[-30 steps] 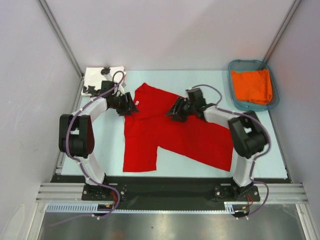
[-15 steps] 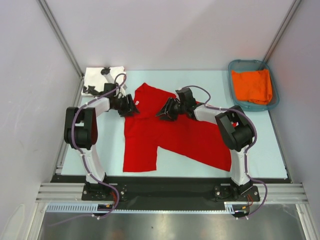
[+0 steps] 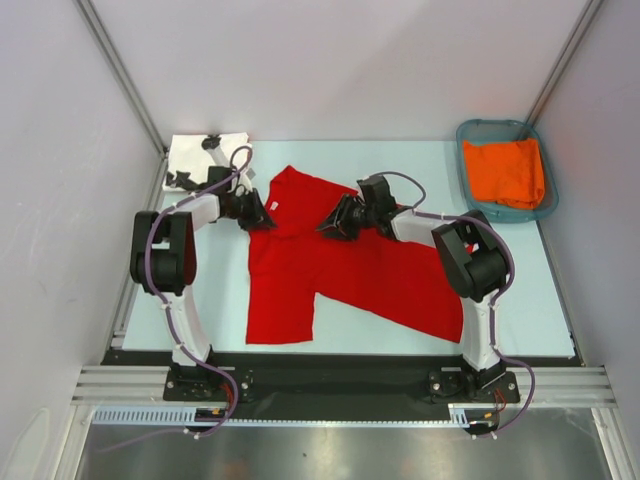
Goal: Fold and stack the t-shirts
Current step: Fold the tshirt
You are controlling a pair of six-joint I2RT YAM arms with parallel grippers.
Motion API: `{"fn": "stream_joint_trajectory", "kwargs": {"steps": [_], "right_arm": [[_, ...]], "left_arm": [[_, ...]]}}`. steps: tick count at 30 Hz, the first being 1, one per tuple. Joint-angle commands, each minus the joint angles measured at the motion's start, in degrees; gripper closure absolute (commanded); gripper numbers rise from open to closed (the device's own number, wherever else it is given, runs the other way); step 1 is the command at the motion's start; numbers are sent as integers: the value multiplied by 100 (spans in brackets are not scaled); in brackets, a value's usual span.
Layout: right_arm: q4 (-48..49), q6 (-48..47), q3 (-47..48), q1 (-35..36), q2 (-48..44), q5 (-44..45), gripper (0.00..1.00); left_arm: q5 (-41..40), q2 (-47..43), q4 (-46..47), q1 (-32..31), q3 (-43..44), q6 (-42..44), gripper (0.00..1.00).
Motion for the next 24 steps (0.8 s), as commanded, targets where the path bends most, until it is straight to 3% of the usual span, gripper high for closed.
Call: {"fn": "stream_joint_trajectory", "kwargs": {"steps": [1,4,13,24], "right_arm": [[382,270,-68,56,-36,224,64],[637,552,3,179,192,242,75],[1209,1272,205,293,843,260,75],[1806,2037,565,416,1362,637,70]], "left_arm": [[303,-266,169,123,178,-109,97],[136,-275,230,123,450,-189,100],[742,287,1346,132,1066,-1146,100],[830,894,2251,132,1260,-1515,100]]}}
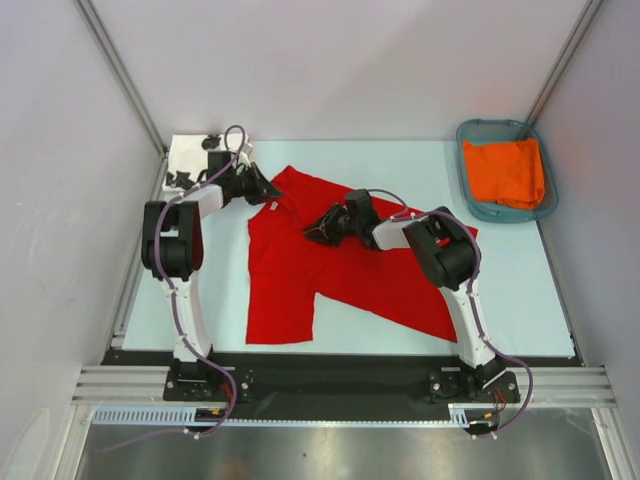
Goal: Fold and stack the t-shirts
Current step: Fold the tshirt
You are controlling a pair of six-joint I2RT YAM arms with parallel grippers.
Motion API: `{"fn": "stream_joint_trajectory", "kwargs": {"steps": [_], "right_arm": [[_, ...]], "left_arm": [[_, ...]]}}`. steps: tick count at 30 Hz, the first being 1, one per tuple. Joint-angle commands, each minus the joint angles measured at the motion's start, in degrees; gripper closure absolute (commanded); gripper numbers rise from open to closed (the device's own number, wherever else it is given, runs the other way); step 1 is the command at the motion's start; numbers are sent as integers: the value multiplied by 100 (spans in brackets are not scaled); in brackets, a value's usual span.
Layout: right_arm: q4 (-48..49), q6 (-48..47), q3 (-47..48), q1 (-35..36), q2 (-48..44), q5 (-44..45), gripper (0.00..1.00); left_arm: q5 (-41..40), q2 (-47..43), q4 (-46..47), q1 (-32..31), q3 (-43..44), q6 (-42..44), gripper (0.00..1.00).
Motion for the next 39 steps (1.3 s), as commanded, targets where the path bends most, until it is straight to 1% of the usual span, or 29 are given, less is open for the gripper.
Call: {"fn": "stream_joint_trajectory", "kwargs": {"steps": [1,2,6,11,16,19,24,28,30,32,34,35,36,37,38,39], "right_arm": [[384,341,299,93,138,283,70],[323,368,316,102,155,432,70],[191,465,465,181,208,766,68],[-29,543,589,260,217,1197,64],[-47,667,633,313,279,1557,65],[-258,684,799,374,296,1716,64],[-890,868,1274,479,437,2155,62],[-1653,1044,1669,620,534,2532,62],[-1699,1150,1635,655,490,2630,64],[-1997,1220,1749,700,498,2902,65],[-2068,1177,1793,700,525,2964,70],[-2077,1159,1810,708,525,2956,74],[-2077,1124,1828,708,507,2912,83],[-2077,1063,1820,717,490,2903,90],[-2199,880,1872,691,481,2877,93],[-2279,747,1890,682,446,2833,100]], "left_arm": [[175,-13,809,49,100,-283,100],[140,-4,1071,40,82,-336,100],[104,66,1592,40,107,-616,100],[210,303,1715,40,371,-854,100],[271,277,1847,5,91,-908,100],[289,233,1909,5,-41,-890,100],[289,216,1900,13,-68,-846,100],[271,172,1909,5,-103,-837,100],[298,146,1918,5,-129,-855,100],[289,102,1944,5,-182,-846,100],[306,66,1961,5,-252,-837,100],[298,32,1962,5,-270,-837,100],[306,22,1953,5,-296,-846,100],[306,5,1918,5,-305,-837,100],[306,-30,1892,13,-305,-802,100],[289,-100,1848,13,-314,-767,100]]}}
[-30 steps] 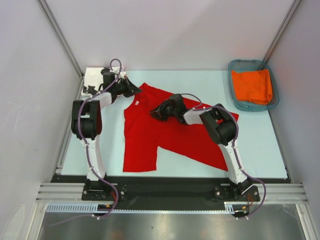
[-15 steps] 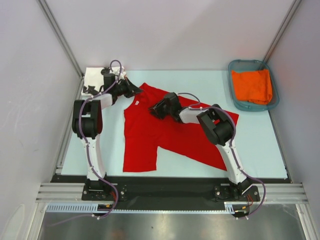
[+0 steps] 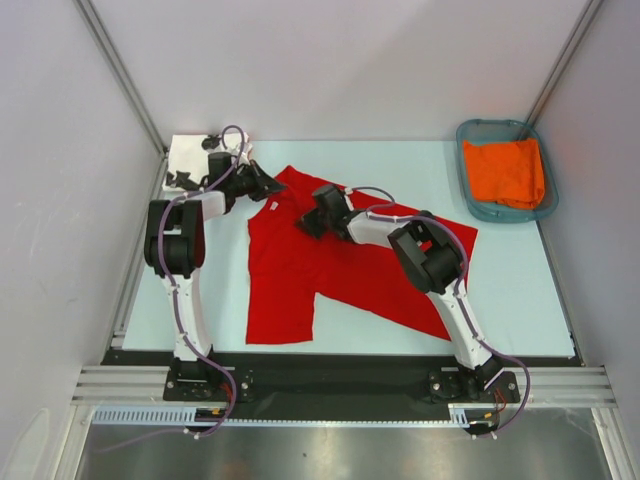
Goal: Fold and stack the t-shirts
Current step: Fold the tshirt
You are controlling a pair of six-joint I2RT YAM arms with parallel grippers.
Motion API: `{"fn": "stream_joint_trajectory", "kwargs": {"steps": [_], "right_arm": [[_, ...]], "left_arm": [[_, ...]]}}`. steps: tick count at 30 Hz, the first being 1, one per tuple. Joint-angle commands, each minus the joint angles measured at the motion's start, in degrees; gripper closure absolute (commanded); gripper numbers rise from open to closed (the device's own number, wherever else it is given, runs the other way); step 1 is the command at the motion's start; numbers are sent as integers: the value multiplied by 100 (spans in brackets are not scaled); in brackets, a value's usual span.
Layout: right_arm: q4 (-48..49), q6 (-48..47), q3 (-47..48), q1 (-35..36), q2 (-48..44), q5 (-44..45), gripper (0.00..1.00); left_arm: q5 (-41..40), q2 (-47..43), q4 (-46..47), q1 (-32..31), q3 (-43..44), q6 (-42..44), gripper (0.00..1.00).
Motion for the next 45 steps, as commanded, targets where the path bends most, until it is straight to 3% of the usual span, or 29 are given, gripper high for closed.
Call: {"fn": "stream_joint_trajectory", "kwargs": {"steps": [1,8,12,18,23,33,45], "right_arm": [[-452,-403,248,-22,-85,131,100],[-1058,-2091,302,-469,-664,-1405,100],[-1093,-3038,248,-777,-675,-2949,100],[-1356,-3340,599,-1138,-298,-4480,100],[-2218,-3989,1092,-1007,-235,-4616,100],[-2736,-4271,469,-918,-745,-4862,100],[-2597,-4368,-24,-1042,-798,-4870,100]], "left_arm": [[147,-417,-16,5,-26,157,100],[-72,-874,-1291,22,-25,702,100],[-248,-1199,-1635,31,-402,791,100],[-354,-1630,-1995,75,-807,1002,100],[-407,-1955,-2426,145,-1009,1178,100],[-337,-2641,-2865,427,-1440,1283,100],[-468,-3054,-2663,427,-2319,1353,100]]}}
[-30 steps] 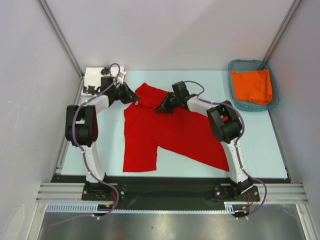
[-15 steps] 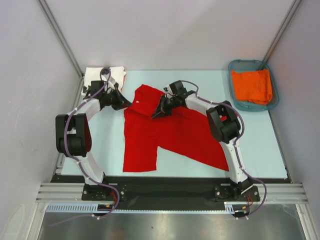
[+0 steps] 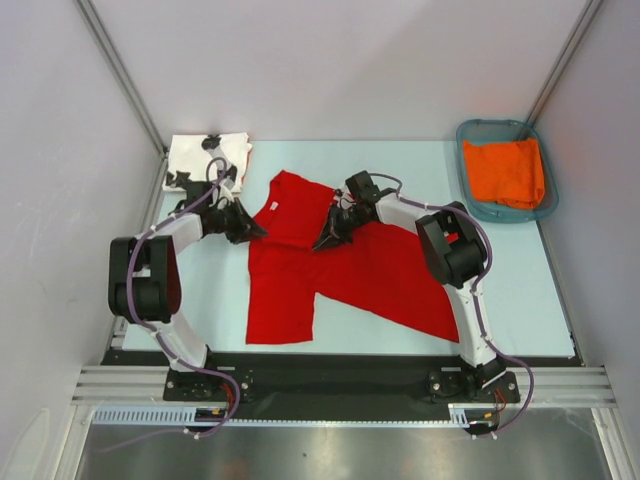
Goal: Fold and stack the t-shirts
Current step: Fold the tshirt
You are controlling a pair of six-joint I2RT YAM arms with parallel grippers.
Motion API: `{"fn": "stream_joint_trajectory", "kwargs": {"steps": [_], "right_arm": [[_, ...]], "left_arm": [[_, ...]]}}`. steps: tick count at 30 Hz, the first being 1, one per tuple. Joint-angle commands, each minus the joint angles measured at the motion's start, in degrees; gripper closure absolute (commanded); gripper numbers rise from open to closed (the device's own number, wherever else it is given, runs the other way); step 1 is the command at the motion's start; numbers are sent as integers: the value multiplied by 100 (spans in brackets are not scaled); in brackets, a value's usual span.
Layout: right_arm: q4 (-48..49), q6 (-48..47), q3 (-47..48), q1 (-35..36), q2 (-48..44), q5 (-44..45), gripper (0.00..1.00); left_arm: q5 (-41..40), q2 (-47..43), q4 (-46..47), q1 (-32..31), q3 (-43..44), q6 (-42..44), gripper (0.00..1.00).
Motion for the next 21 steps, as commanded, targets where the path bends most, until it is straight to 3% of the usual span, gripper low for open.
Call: {"fn": "stream_joint_trajectory", "kwargs": {"steps": [1,13,16,17,18,21], "right_arm": [[-109,-124,-48,-23,-291,-143,100],[-355,-185,-75,74,-264,-28,96],[-846,-456,-13,56,-334,94,86],[-1030,-553,-22,39,-387,234,74],[-1346,-685,-48,21,-553,270,70],[-1446,-923,-512,-163,-1340,481,58]], "left_arm": [[-147,-480,180,61,-40,213,100],[-235,-383,110,61,-216,300,94],[-279,-418,57,53,-295,300,81],[-305,-497,57,53,-321,318,77],[-384,-558,-39,53,-339,396,68],[-840,-926,-311,53,-138,747,51]]}}
